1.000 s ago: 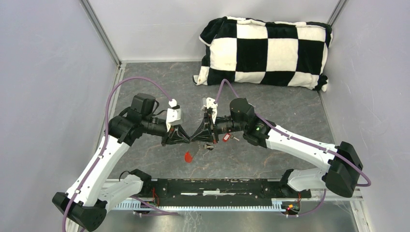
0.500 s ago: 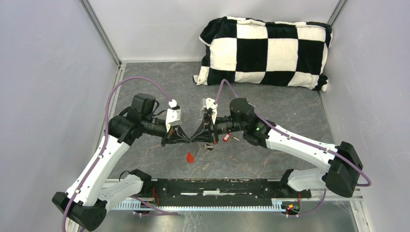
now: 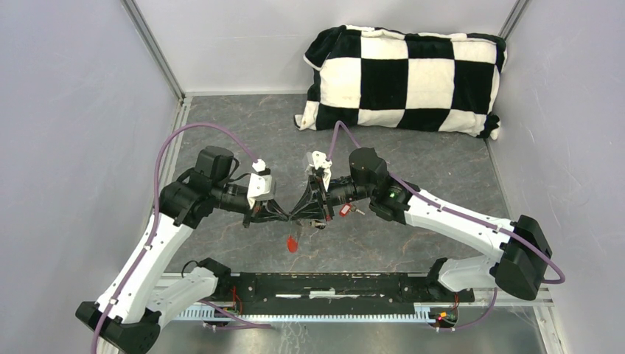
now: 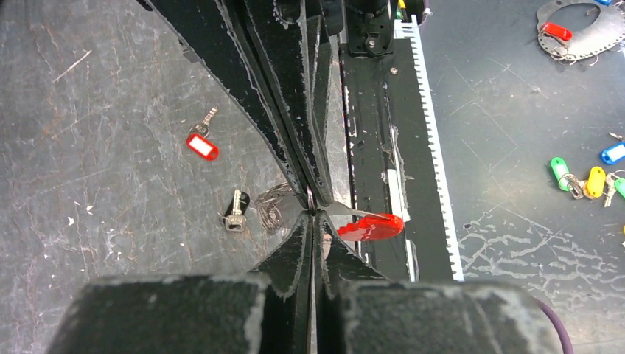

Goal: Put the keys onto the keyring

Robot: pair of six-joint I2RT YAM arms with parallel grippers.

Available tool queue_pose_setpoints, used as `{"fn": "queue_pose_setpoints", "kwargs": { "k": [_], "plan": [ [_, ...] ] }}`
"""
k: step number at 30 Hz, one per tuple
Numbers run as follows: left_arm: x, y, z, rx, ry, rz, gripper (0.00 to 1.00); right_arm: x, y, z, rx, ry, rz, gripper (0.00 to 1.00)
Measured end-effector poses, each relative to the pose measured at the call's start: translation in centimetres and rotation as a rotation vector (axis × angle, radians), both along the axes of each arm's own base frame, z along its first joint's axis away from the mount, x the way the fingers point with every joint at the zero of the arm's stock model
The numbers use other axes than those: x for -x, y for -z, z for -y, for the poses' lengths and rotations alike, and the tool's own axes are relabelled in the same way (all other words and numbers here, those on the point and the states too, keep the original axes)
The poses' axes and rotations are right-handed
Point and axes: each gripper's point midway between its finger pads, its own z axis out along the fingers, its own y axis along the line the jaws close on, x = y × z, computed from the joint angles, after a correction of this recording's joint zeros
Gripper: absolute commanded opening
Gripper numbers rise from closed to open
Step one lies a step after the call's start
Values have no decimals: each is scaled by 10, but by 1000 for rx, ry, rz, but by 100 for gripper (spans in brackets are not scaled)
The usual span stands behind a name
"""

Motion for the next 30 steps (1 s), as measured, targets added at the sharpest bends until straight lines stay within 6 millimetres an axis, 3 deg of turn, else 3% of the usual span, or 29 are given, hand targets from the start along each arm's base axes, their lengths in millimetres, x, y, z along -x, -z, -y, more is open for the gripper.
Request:
{"fn": "queue_pose_setpoints", "kwargs": {
  "k": [6,18,22,26,28,30],
  "plan": [
    [1,0,0,5,16,38,2,5,-1,0,-2,-30,2,18],
    [-15,13,-4,-27,-38,113,2,23,6,5,34,-111,-12,30],
    [-17,8,-4,-15,-42,144,2,15,9,4,57,-69,0,45],
    [-20,14,-5,-26,-58,155,2,-9,18,4,112,79,28,59],
    [-22,25,-8,-51,-72,139,9,-20,24,6,138,148,41,72],
    [-25,40,-11,-90,-87,118,26,-30,34,12,162,220,57,76]
  ]
}}
